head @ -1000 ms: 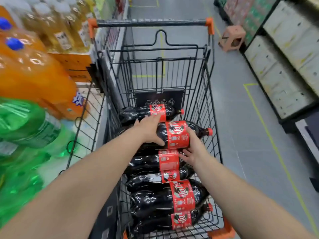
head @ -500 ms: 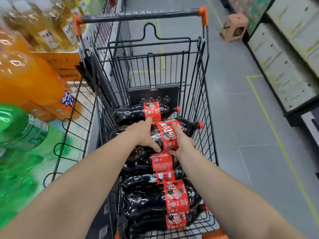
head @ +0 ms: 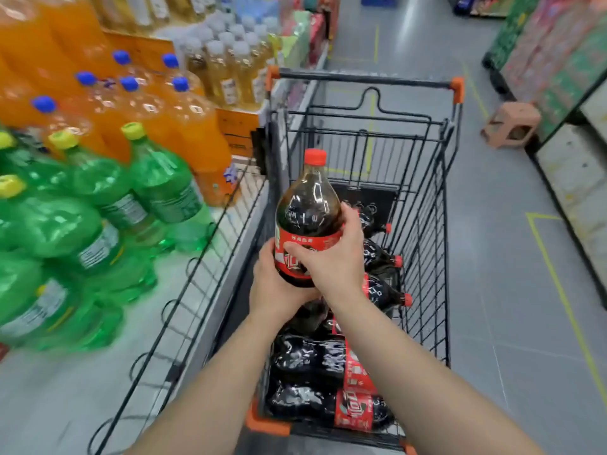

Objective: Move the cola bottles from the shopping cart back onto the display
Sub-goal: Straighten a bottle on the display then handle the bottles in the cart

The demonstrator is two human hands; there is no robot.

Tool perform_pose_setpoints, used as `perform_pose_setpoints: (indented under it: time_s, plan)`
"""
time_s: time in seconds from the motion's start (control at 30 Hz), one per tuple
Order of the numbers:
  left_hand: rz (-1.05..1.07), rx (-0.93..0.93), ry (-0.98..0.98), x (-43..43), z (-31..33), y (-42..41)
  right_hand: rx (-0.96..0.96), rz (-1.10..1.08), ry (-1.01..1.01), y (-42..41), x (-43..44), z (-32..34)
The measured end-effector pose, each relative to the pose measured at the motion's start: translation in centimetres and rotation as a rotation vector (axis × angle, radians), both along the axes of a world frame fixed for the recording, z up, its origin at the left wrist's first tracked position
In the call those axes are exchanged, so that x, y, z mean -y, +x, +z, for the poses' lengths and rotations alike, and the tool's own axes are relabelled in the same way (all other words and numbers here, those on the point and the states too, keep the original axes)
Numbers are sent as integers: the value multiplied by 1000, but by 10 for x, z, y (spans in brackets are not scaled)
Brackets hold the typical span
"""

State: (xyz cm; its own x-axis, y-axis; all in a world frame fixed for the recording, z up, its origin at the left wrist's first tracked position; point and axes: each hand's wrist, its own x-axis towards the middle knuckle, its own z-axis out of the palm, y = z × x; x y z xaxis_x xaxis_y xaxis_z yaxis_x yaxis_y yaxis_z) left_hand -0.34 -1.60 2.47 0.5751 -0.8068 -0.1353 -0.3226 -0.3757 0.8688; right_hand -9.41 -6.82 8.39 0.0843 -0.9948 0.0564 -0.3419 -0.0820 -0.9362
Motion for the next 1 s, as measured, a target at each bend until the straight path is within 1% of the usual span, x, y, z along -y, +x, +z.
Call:
perform_pose_setpoints:
  time_s: [0.13,0.23,0.37,0.5,0.63,0.7,0.87,1.0]
  plan:
    - [111,55,-176,-61,37,25,-32,125,-183,23,-60,38]
    - [197,120,-206,-111,62,46,-15,190,-292,43,-108,66]
    - [308,161,-250,-181,84,75,5,321,-358,74,-170,93]
    - [441,164,-298,-249,95,99,52,470,-374,105,-226,104]
    - [562,243,-261,-311,98,118,-20,688,-285,140,-258,110]
    - [614,248,-231,-334,94,127,-70,780,-258,160,-267,109]
    - [784,226,-168,-365,77,144,-116,923,-330,204,-291,92]
    - [890,183,-189,-367,54,164,-126,1053,-362,233,-296,73]
